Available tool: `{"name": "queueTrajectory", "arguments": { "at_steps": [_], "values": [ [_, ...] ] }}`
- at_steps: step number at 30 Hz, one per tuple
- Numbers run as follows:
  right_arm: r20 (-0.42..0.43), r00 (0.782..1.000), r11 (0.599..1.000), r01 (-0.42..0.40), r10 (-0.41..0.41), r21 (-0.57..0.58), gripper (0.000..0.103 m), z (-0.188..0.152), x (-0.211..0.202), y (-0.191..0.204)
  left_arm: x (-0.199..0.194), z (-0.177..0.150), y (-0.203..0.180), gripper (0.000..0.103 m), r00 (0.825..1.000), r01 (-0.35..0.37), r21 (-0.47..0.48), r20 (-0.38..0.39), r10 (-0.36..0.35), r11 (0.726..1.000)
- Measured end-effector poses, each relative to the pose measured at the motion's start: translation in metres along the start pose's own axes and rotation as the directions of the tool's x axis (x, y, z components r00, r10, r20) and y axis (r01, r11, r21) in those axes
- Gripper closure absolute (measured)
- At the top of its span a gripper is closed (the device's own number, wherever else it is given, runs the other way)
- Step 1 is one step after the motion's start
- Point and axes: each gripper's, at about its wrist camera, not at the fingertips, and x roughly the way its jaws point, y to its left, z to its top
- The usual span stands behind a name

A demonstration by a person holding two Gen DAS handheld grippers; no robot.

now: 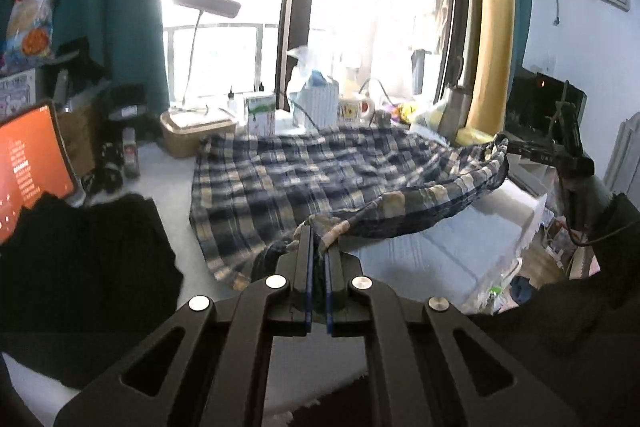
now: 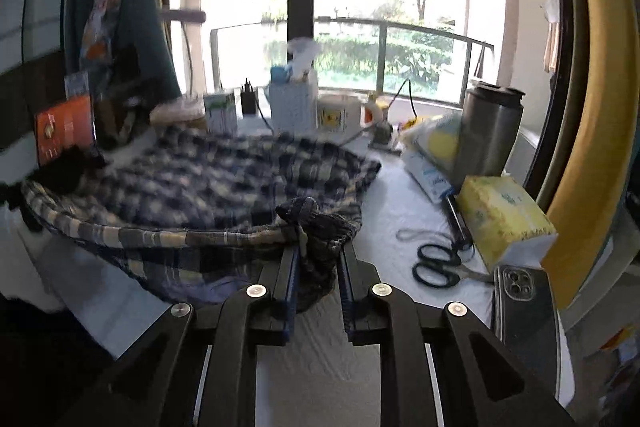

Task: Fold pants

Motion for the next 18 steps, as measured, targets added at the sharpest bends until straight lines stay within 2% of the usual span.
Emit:
{"name": "queueTrajectory", "arguments": {
  "at_steps": [4,10,15,18],
  "values": [
    [0.046,0.999,1.000,-0.011,0.009,0.027,0.085,0.015,-0.001,-0.006,0.002,0.019,0.005,0.100,0.997,-0.042,0.027,0.061,0.041,0.999],
    [0.116,0.993,0.999,-0.013,0.008,0.045,0.085,0.042,0.005,-0.008,0.013,0.049,0.020,0.101,0.991,-0.055,0.015,0.123,0.052,0.998],
    [0.151,0.988,0.996,-0.009,-0.004,0.085,0.085,0.061,0.019,-0.017,0.033,0.065,0.032,0.101,0.987,-0.074,0.011,0.146,0.072,0.997],
    [0.151,0.988,0.996,0.004,-0.018,0.091,0.085,0.073,0.032,-0.020,0.051,0.080,0.045,0.101,0.985,-0.083,-0.022,0.148,0.085,0.996]
  ]
}}
